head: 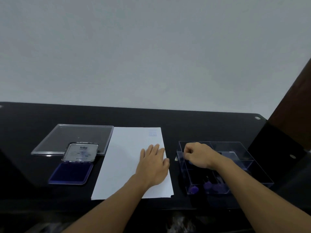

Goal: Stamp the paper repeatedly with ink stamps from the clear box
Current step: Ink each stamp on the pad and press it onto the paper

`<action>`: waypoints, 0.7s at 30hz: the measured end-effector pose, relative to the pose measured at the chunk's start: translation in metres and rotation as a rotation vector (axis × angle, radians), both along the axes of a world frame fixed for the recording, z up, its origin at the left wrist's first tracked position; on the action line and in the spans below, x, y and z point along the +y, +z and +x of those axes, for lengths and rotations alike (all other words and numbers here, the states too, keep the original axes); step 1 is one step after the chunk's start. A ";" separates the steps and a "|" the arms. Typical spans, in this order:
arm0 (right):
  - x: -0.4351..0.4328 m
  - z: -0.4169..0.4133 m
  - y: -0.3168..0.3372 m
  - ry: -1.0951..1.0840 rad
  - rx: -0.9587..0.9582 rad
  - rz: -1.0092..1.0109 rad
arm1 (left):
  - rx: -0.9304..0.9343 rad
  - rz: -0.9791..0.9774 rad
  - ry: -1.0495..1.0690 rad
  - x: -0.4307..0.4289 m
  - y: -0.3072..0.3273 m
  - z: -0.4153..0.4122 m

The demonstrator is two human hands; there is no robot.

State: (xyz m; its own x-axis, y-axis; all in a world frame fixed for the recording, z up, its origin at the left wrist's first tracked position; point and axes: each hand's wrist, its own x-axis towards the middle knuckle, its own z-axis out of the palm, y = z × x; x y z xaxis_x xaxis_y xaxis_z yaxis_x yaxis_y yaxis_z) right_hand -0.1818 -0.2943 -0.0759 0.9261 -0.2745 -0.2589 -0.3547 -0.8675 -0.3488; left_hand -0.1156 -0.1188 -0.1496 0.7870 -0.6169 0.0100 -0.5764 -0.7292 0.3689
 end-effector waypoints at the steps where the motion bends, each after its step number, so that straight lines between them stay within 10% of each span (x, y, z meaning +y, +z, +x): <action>1: 0.000 -0.001 0.002 -0.012 -0.032 -0.005 | 0.030 -0.019 0.001 0.002 0.005 0.001; 21: 0.164 0.054 0.059 0.204 -0.278 0.024 | -0.069 -0.090 0.236 0.194 0.070 0.046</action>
State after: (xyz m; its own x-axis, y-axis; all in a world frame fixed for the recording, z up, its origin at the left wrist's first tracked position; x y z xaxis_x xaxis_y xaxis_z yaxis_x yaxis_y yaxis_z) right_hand -0.1276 -0.1299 -0.0174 0.9973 -0.0735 0.0072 -0.0633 -0.9010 -0.4292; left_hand -0.0698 0.0751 -0.0794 0.9045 -0.4105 0.1154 -0.4203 -0.8125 0.4040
